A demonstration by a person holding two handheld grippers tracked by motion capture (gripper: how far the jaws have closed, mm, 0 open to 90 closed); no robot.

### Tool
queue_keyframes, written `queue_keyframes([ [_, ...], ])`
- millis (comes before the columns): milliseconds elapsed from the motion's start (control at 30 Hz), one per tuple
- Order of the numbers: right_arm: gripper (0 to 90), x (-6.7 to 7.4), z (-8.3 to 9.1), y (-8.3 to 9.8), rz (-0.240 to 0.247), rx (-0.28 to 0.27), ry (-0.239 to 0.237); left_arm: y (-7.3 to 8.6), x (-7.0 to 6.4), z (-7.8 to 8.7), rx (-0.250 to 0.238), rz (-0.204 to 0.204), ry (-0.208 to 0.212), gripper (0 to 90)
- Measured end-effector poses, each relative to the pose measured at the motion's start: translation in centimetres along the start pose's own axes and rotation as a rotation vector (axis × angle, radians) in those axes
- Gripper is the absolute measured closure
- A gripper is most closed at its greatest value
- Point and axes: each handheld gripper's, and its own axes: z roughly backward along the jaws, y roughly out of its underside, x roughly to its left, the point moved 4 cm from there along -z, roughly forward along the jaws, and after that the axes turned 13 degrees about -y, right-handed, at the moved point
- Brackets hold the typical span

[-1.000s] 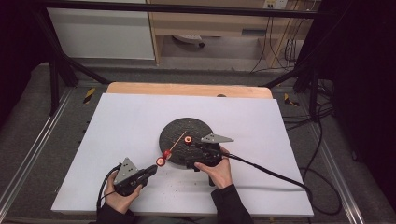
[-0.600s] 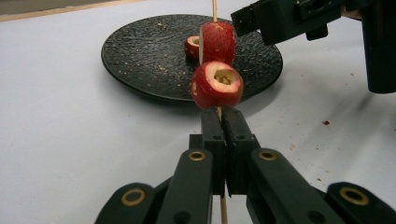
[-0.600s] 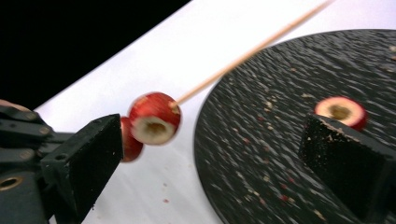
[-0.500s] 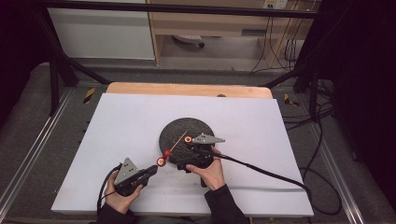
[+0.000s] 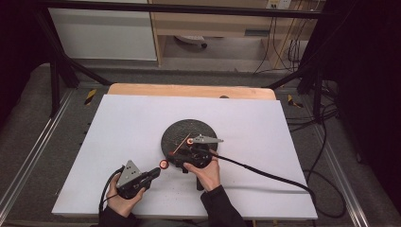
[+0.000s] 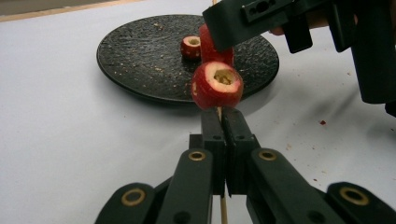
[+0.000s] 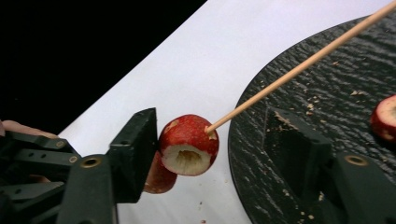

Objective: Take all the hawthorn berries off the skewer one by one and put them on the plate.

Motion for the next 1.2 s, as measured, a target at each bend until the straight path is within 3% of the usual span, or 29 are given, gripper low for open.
queue_keyframes([
  [200,49.4,0.2,0.0,0.0,-0.052,0.004,-0.036,0.0,-0.1,0.0,-0.001,-0.001,0.002,88.5],
  [633,59.9,0.4,-0.1,0.0,-0.081,0.009,-0.068,-0.1,-0.2,0.0,-0.007,0.0,0.006,88.5],
  [800,60.0,0.4,0.2,-0.4,-0.07,-0.004,-0.059,-0.2,-0.1,0.1,-0.013,0.002,0.005,88.5],
  [1200,60.0,-0.1,1.7,-2.9,-0.002,-0.039,0.019,-0.3,-0.1,0.3,-0.028,0.006,0.005,88.5],
])
